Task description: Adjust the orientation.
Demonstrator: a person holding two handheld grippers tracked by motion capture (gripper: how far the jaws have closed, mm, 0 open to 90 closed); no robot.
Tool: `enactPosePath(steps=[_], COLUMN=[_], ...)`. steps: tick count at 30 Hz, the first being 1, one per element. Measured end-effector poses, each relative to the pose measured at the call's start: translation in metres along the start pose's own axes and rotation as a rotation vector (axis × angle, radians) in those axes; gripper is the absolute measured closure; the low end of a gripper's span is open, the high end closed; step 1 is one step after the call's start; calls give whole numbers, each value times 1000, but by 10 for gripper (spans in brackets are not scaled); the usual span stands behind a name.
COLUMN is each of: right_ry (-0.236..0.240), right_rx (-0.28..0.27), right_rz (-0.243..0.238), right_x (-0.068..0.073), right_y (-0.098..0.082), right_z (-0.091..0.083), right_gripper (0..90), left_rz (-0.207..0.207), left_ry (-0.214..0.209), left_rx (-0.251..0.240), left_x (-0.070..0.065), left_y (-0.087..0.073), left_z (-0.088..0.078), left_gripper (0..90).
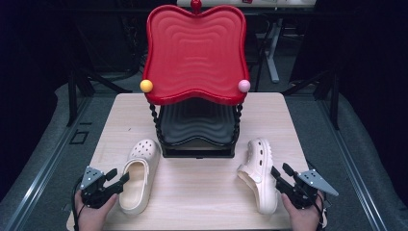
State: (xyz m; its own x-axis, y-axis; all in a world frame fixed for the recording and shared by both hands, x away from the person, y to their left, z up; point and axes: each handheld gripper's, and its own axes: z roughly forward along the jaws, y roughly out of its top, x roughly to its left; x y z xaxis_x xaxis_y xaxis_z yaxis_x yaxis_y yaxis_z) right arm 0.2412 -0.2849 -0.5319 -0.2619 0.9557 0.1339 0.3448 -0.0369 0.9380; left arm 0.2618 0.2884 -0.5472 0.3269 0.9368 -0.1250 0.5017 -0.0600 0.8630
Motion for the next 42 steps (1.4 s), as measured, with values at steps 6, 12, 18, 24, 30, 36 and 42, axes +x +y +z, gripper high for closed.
enactPosePath(steps=[6, 12, 18, 24, 30, 36, 42], right_ry=[-1, -16, -20, -11, -17, -24, -24], right_rx=[-2, -20, -19, -17, -24, -36, -27], right_rz=[3, 36, 25, 16, 16, 7, 9], right_x=[-2, -13, -13, -10, -8, -6, -8], right_y=[0, 0, 0, 1, 1, 2, 0], right_z=[-2, -8, -9, -6, -11, -14, -15], right_gripper=[512, 512, 512, 503, 520, 526, 530], left_rz=[-4, -3, 1, 14, 23, 74, 127], left_ry=[4, 5, 4, 5, 7, 21, 37], left_rx=[-6, -7, -8, -14, -23, -16, 10], left_x=[0, -1, -1, -1, -2, -4, -10], left_y=[1, 3, 3, 4, 3, 5, 8], left_z=[3, 4, 5, 3, -1, 1, 11], left_gripper=[465, 465, 465, 465, 465, 489, 499])
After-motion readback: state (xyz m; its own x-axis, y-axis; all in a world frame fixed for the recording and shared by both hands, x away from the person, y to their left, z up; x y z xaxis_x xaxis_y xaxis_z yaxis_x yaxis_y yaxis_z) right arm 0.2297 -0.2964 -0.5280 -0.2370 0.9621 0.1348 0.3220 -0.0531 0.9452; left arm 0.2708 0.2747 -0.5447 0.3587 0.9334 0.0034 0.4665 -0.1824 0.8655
